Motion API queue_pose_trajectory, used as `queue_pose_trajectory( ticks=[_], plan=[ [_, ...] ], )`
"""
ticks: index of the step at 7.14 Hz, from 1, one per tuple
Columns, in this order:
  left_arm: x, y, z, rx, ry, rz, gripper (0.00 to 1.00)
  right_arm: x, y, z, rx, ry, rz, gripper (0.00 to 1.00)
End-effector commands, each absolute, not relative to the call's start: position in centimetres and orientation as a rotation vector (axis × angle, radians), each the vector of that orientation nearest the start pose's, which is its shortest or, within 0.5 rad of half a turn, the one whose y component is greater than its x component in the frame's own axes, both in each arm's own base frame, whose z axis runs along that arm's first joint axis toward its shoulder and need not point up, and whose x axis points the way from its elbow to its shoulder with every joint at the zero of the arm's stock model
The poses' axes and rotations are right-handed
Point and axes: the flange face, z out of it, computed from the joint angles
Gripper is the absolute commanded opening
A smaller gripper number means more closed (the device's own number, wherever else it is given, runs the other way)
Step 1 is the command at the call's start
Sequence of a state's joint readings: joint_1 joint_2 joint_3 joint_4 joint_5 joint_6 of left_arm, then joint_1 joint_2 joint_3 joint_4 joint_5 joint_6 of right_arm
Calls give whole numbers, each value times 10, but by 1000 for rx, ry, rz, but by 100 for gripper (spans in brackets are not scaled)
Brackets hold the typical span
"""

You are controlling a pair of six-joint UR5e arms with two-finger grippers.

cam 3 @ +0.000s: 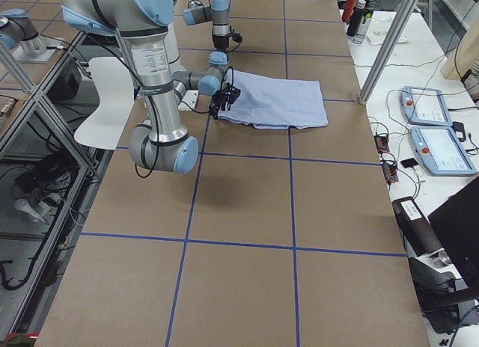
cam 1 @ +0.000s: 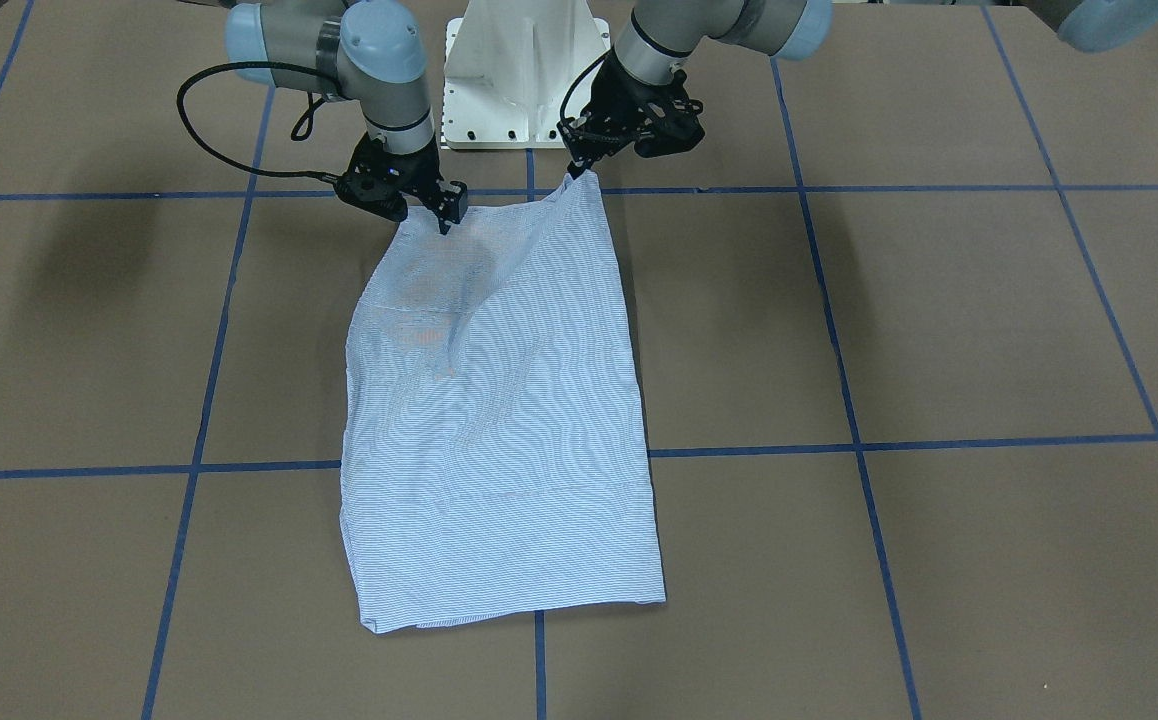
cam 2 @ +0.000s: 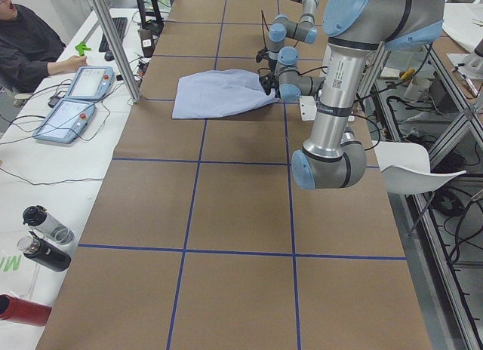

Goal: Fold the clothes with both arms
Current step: 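Move the right gripper to the shirt's near corner and grasp it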

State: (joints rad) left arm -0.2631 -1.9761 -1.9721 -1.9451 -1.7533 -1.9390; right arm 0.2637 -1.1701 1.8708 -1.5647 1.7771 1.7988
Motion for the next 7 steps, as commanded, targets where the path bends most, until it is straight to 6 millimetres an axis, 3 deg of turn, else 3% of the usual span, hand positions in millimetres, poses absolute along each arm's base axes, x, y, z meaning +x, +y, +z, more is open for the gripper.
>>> queue_pose_trajectory(
  ticks=[1,2,3,5,7],
  plan=[
    [518,-259,215,-224,1179,-448,0,-553,-267,310,-185,-715,394,53],
    [517,-260,215,-222,1179,-450,0,-552,-268,307,-186,-719,394,29],
    [517,-260,215,-222,1179,-450,0,-552,-269,307,-184,-720,392,13],
    [516,-264,216,-217,1177,-457,0,-553,-268,305,-188,-723,389,0],
    [516,-264,216,-219,1178,-456,0,-541,-276,291,-180,-757,404,0]
  ],
)
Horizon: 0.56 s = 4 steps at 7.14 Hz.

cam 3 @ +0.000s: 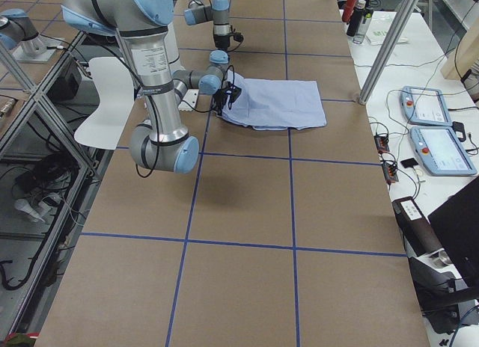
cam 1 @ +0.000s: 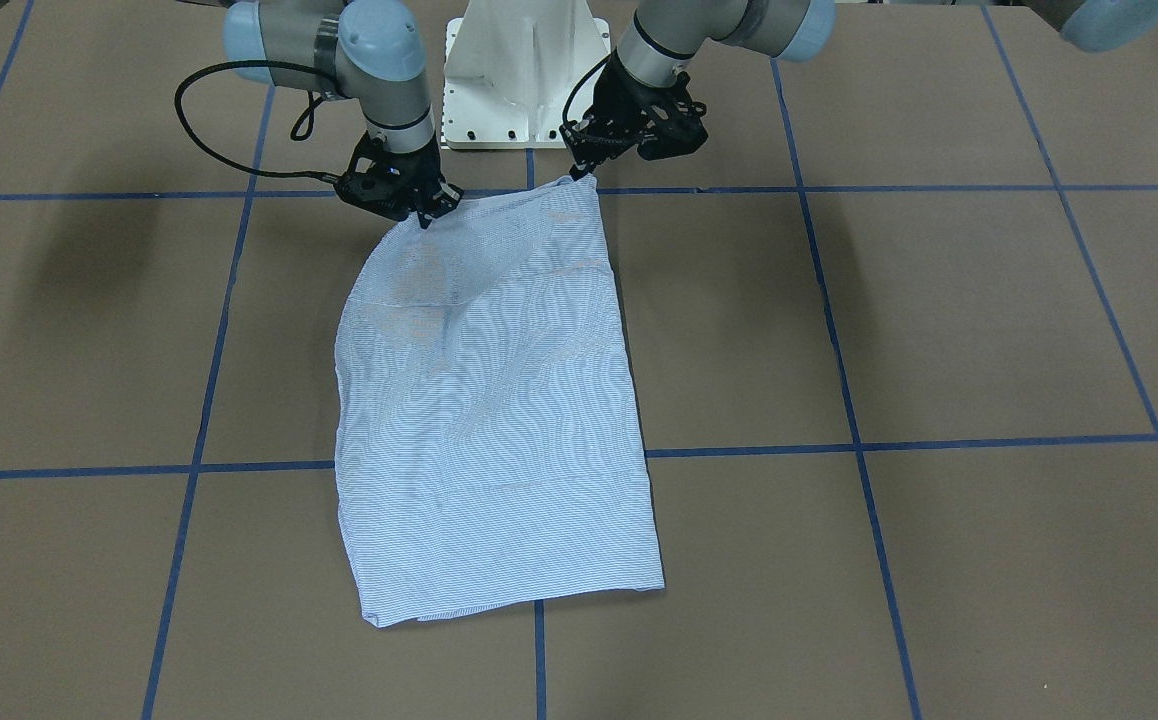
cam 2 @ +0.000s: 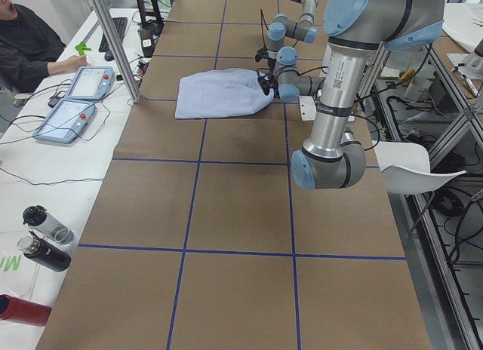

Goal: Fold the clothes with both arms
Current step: 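Move the right gripper to the shirt's near corner and grasp it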

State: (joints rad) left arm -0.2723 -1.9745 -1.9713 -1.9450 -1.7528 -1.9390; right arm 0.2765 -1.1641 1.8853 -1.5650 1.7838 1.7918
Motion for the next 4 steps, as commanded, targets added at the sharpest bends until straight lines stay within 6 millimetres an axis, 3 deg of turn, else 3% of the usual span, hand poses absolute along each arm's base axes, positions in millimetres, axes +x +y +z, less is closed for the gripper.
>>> queue_pose_trajectory(
  ticks=[1,3,4],
  plan=[
    [517,-262,214,-222,1181,-450,0,-527,-276,276,-177,-793,412,0],
    [513,-259,209,-227,1192,-442,0,-508,-273,258,-187,-842,394,0],
    [506,-257,207,-226,1200,-443,0,-493,-267,266,-194,-841,368,0]
  ],
)
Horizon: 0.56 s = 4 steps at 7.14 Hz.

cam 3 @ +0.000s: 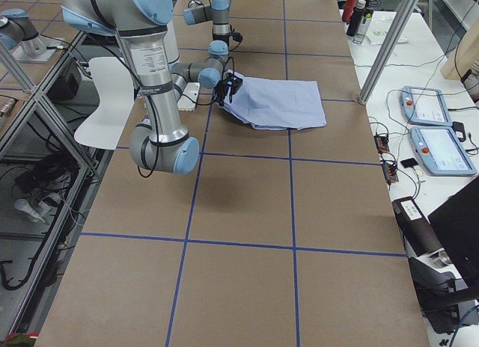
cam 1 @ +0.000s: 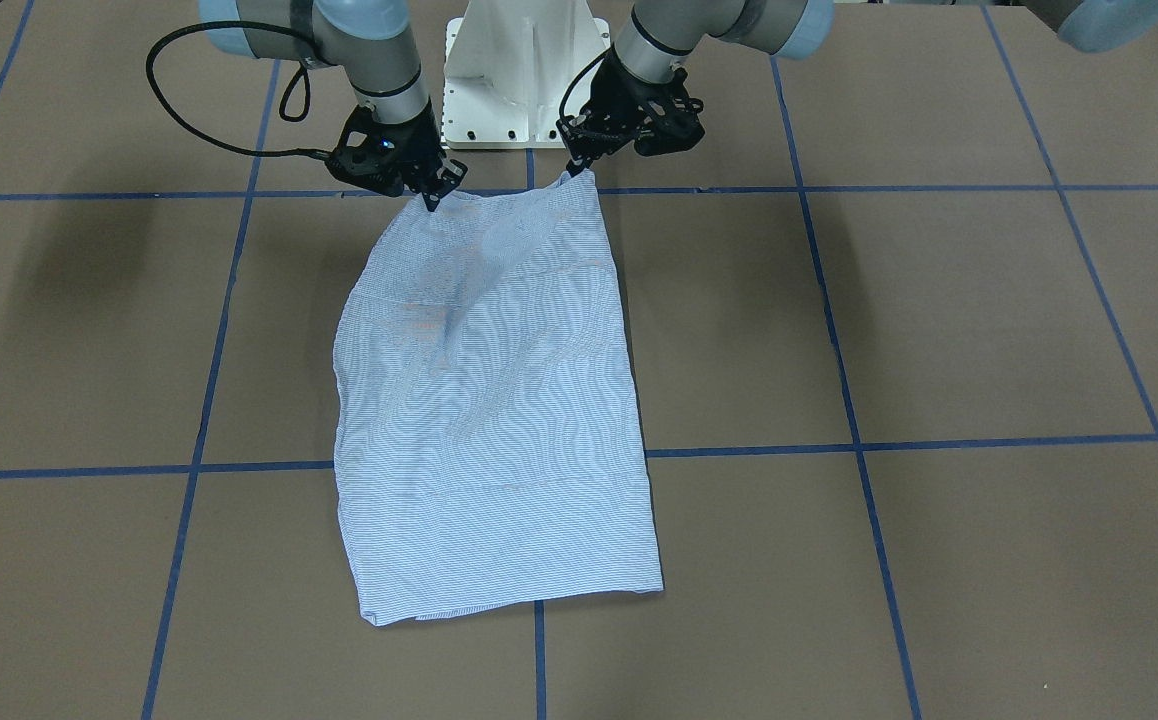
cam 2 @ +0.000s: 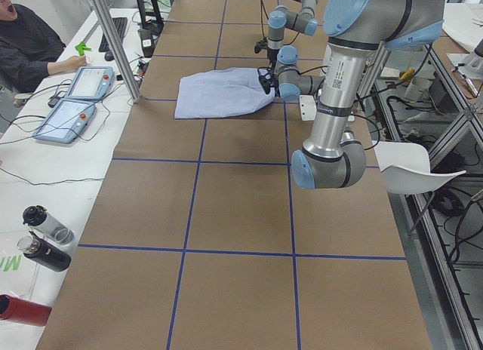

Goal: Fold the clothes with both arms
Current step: 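Move the right gripper to the shirt's near corner and grasp it, then lift the near edge with both grippers and fold it away from the robot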

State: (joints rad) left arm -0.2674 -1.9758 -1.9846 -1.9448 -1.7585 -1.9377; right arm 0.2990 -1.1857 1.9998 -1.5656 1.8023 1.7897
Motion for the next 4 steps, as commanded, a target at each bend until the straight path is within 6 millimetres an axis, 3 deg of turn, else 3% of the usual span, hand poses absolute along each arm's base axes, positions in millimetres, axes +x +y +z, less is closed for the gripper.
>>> queue_pose_trajectory(
  ticks=[1,2,4],
  plan=[
    [497,-250,198,-232,1224,-428,0,-483,-259,263,-207,-857,312,0],
    [497,-244,197,-239,1226,-417,0,-482,-250,260,-236,-863,287,0],
    [511,-209,194,-284,1221,-357,0,-469,-228,239,-395,-902,194,0]
  ],
)
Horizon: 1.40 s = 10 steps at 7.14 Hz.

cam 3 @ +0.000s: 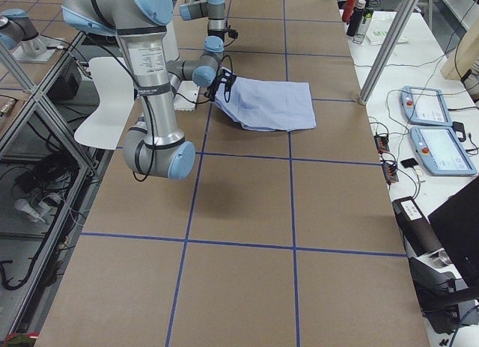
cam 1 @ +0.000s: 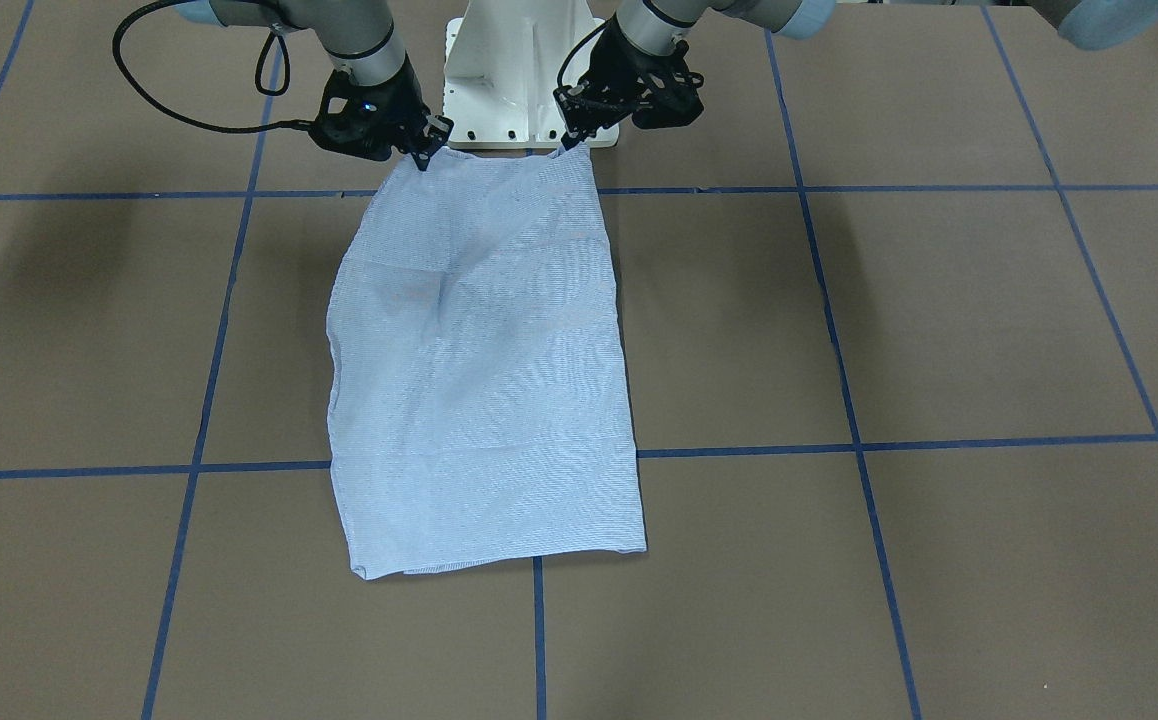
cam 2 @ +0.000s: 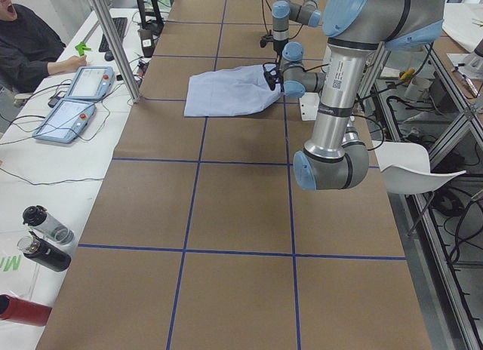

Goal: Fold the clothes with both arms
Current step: 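Lift the near edge with both grippers and fold it away from the robot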

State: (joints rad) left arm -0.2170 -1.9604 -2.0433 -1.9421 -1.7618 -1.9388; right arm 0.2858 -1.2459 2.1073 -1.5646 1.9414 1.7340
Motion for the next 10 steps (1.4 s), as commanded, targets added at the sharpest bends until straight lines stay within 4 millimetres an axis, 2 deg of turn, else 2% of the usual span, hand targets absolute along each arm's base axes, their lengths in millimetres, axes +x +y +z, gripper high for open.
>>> queue_pose_trajectory(
  ticks=[1,3,5,6,7,8,9,10],
  plan=[
    [507,-198,186,-302,1236,-341,0,-460,-232,233,-457,-913,173,0],
    [490,-199,175,-334,1246,-319,0,-442,-260,229,-418,-945,186,0],
    [456,-268,169,-275,1252,-386,0,-404,-323,234,-372,-979,227,0],
    [442,-310,157,-184,1285,-401,0,-386,-362,234,-395,-990,284,0],
    [458,-340,151,-163,1286,-428,0,-391,-391,227,-389,-996,315,0],
    [478,-381,158,-131,1302,-465,0,-399,-423,223,-371,-990,340,0],
    [485,-417,175,-99,1325,-496,0,-394,-450,228,-337,-985,341,0],
    [478,-447,188,-93,1325,-518,0,-391,-480,223,-322,-985,372,0]
  ],
)
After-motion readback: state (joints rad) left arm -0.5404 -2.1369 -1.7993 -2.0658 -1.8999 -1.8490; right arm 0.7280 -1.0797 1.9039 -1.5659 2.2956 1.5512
